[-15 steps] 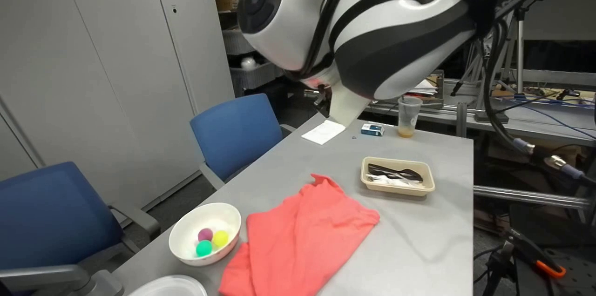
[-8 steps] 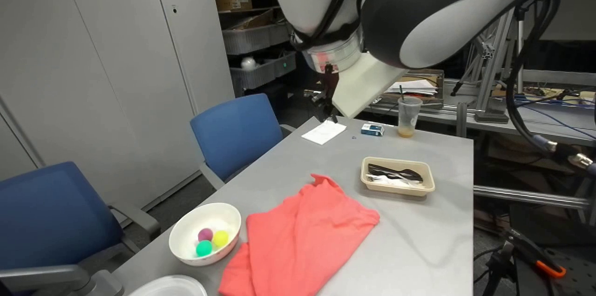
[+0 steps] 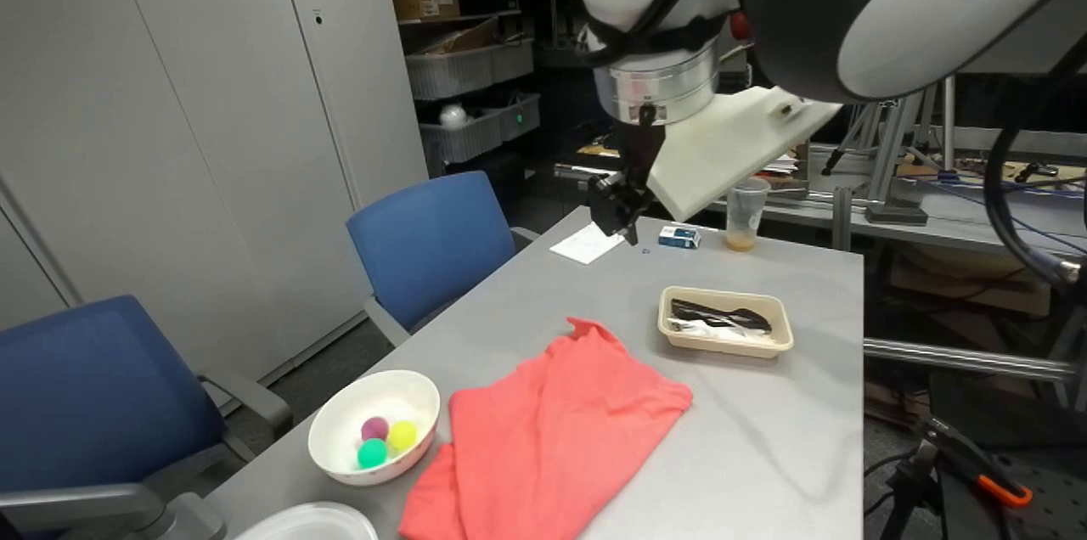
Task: Fold the right sleeve and then the left sleeve of the sweatshirt, fold the sweatshirt in half from bottom to top
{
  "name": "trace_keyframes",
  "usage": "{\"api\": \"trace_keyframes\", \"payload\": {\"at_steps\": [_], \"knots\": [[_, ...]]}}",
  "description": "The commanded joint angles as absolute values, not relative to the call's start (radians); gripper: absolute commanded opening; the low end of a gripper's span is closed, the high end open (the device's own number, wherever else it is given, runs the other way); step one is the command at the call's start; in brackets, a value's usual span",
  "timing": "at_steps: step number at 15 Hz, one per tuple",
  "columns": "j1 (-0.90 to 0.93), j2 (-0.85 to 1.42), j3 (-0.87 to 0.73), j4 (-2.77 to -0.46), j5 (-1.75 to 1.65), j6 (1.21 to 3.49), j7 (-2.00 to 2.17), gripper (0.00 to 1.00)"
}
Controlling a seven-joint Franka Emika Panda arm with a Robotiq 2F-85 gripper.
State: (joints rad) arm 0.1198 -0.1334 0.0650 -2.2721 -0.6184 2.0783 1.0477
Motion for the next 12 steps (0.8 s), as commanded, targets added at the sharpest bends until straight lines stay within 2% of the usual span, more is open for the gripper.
{"api": "trace_keyframes", "payload": {"at_steps": [1,12], "knots": [[0.101,-0.259,0.090,-2.390,-0.573,2.105,1.036,1.00],[0.087,-0.263,0.113,-2.405,-0.607,2.081,1.041,1.00]]}}
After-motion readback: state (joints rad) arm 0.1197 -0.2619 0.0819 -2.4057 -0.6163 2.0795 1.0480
